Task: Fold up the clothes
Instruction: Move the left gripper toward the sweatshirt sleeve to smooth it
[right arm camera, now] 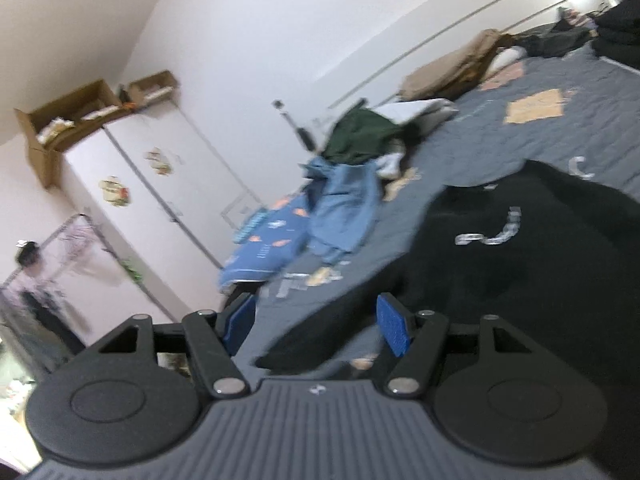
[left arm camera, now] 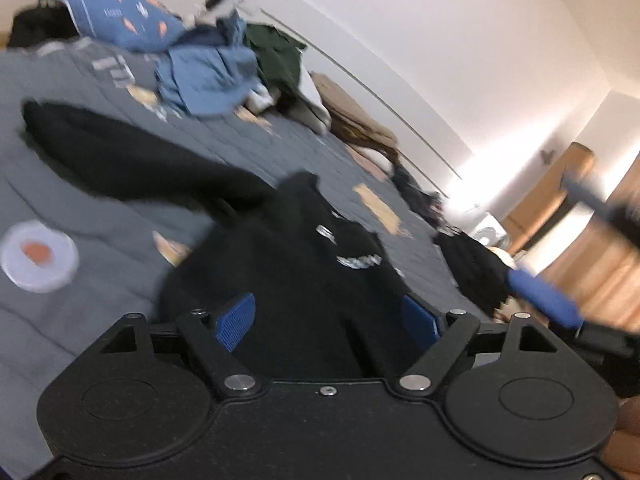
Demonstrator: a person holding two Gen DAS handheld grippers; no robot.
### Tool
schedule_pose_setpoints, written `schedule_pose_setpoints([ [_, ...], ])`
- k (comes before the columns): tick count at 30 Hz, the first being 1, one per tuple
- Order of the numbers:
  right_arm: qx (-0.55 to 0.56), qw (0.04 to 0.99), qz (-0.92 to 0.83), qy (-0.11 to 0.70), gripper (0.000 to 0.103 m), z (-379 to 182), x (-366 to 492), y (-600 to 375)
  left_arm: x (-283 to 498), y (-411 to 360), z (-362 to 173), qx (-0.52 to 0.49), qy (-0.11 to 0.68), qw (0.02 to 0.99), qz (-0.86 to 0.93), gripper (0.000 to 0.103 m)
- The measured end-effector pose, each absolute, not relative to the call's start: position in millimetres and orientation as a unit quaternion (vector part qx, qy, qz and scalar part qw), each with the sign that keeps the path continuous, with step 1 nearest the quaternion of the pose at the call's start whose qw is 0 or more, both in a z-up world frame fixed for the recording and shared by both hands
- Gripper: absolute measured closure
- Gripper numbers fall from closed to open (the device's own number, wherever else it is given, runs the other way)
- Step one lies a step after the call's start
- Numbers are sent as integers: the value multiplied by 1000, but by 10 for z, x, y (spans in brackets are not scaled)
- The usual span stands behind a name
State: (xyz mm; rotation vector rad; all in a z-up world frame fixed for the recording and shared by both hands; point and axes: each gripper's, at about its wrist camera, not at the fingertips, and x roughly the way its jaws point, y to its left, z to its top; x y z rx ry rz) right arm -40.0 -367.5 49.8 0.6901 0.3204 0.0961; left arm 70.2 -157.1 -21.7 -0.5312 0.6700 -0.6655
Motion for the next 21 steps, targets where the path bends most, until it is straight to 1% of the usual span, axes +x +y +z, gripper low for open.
schedule_pose_setpoints([
  [5, 358, 921, 73, 130, 36, 641, -423, -3443, 653, -1749, -297, -273, 338, 834, -339, 21],
  [9, 383, 914, 69, 116, 36, 625, -457, -3351, 667, -1830, -303, -297, 353, 819, -341, 20],
  [13, 375, 918, 51, 118, 36, 570, -463, -3301, 664, -1839, -273, -300, 351, 818, -342, 19],
  [17, 378, 917, 32, 122, 35, 528, -482, -3386, 670, -1744, -257, -286, 340, 835, -324, 16],
  [21, 366, 922, 28, 123, 35, 554, -508, -3465, 706, -1607, -222, -277, 332, 846, -312, 15],
])
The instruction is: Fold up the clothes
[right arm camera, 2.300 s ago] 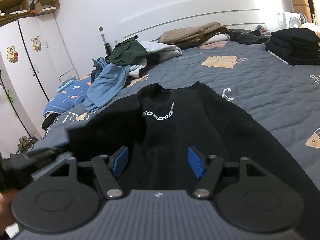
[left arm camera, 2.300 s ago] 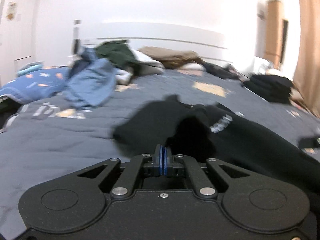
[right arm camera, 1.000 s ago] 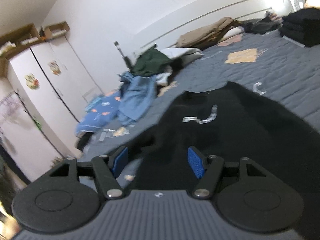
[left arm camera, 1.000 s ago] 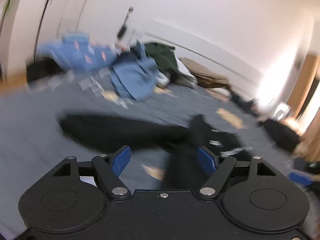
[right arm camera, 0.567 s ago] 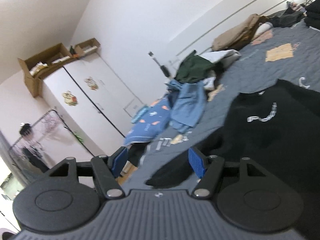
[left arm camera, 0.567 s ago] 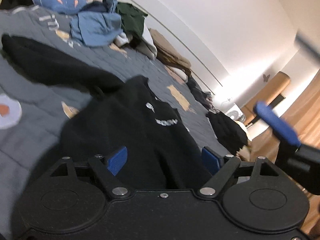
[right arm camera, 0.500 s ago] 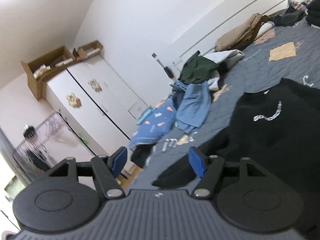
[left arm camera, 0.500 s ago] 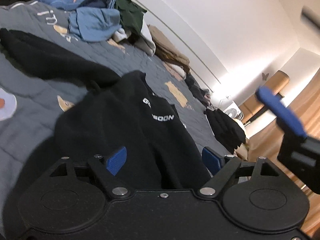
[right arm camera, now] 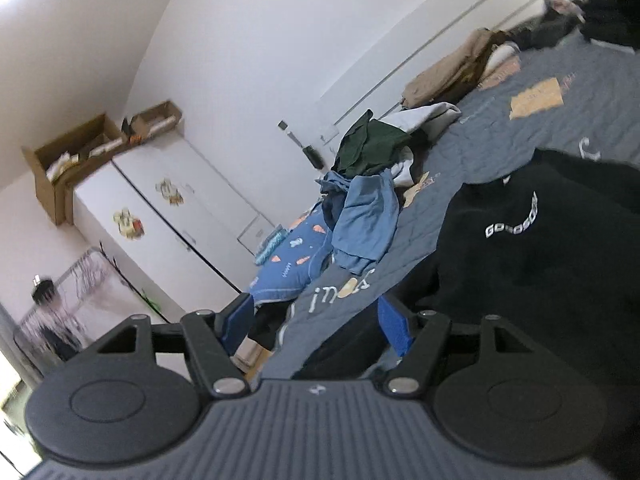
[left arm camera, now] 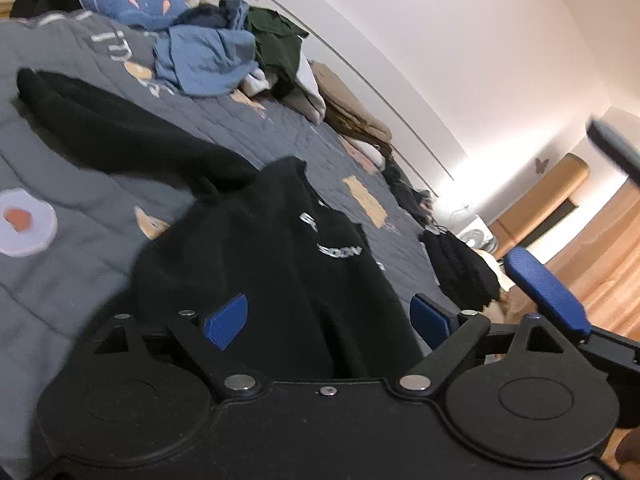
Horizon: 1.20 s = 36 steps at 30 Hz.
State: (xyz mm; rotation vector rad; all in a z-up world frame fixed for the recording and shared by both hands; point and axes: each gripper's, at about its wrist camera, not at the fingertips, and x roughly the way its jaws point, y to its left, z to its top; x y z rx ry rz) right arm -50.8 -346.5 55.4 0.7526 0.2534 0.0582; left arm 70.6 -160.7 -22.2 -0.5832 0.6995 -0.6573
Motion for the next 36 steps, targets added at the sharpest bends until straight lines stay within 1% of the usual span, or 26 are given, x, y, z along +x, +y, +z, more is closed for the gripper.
schedule_pose_setpoints([
  [10, 316, 938, 12, 145, 35, 489, -698, -3535, 713, -1281, -196, -240, 325, 863, -302, 14],
  [15, 283, 945, -11, 166, 35, 407, -843, -3556, 625, -1095, -158, -199, 314, 880, -296, 13],
  [17, 270, 947, -19, 173, 35, 372, -918, -3568, 584, -1016, -146, -179, 310, 887, -290, 11],
  [19, 266, 947, -30, 178, 35, 317, -1018, -3591, 556, -932, -156, -159, 316, 891, -283, 9],
  [24, 253, 945, -62, 196, 35, 140, -1268, -3649, 445, -649, -301, -136, 342, 892, -262, 9],
  [28, 237, 945, -69, 214, 35, 31, -1407, -3653, 281, -547, -371, -109, 358, 884, -281, 11],
  [32, 230, 947, -69, 215, 35, -6, -1582, -3623, 82, -529, -459, -88, 372, 873, -303, 14],
  [33, 231, 946, -69, 214, 35, -17, -1627, -3621, 33, -531, -486, -84, 377, 870, -308, 15],
  [35, 231, 946, -75, 215, 35, -43, -1706, -3621, -52, -551, -550, -74, 387, 864, -314, 22],
  [36, 230, 946, -78, 216, 35, -57, -1744, -3622, -79, -561, -576, -69, 391, 862, -316, 23],
])
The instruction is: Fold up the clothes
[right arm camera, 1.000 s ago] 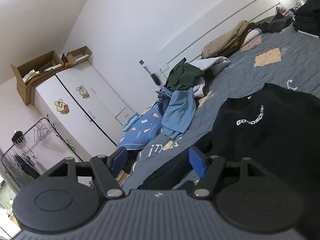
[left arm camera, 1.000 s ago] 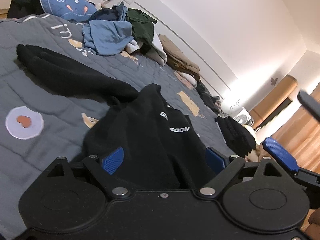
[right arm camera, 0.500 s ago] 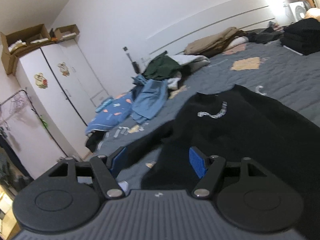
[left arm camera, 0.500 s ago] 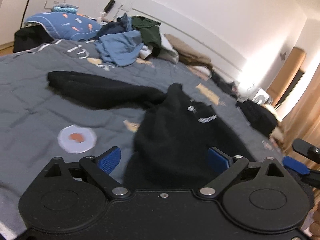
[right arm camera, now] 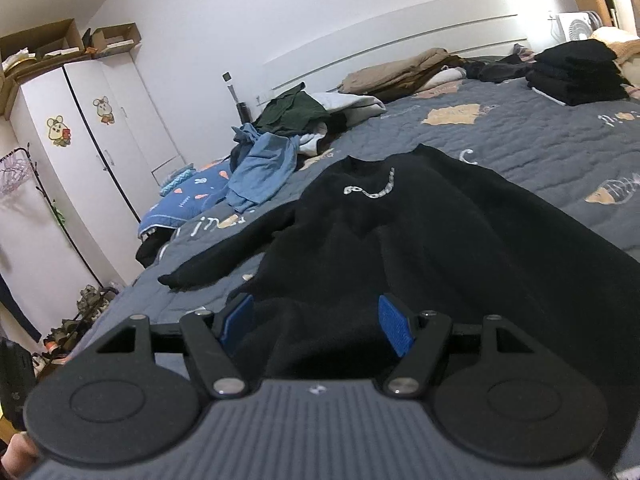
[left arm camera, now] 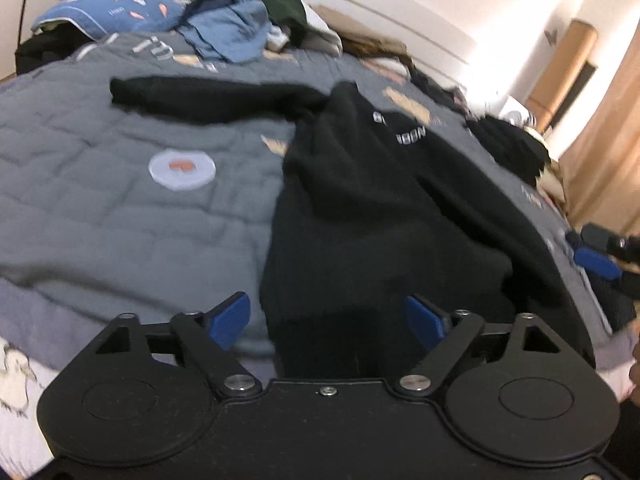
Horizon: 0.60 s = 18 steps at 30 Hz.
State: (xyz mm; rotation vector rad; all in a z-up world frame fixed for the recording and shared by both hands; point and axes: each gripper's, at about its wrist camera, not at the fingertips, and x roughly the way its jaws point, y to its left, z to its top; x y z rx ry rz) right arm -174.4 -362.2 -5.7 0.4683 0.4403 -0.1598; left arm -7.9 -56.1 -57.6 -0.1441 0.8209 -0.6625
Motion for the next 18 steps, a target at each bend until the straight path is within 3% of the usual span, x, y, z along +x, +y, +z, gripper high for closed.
schedule_pose_setpoints([
  [10, 234, 938, -115, 227, 34, -206, -2043, -3644, -56, -711, -888, -57, 454, 836, -302, 25],
  [12, 240, 936, -120, 226, 34, -222, -2088, -3669, -13, -717, -953, -75, 468, 827, -304, 39],
  [14, 245, 934, -126, 227, 34, -242, -2111, -3692, 17, -726, -994, -90, 475, 819, -309, 67],
  [16, 248, 932, -129, 231, 34, -268, -2120, -3712, 26, -717, -970, -92, 474, 819, -309, 82],
  [18, 249, 931, -131, 233, 34, -286, -2124, -3730, 34, -707, -943, -94, 472, 820, -310, 89],
])
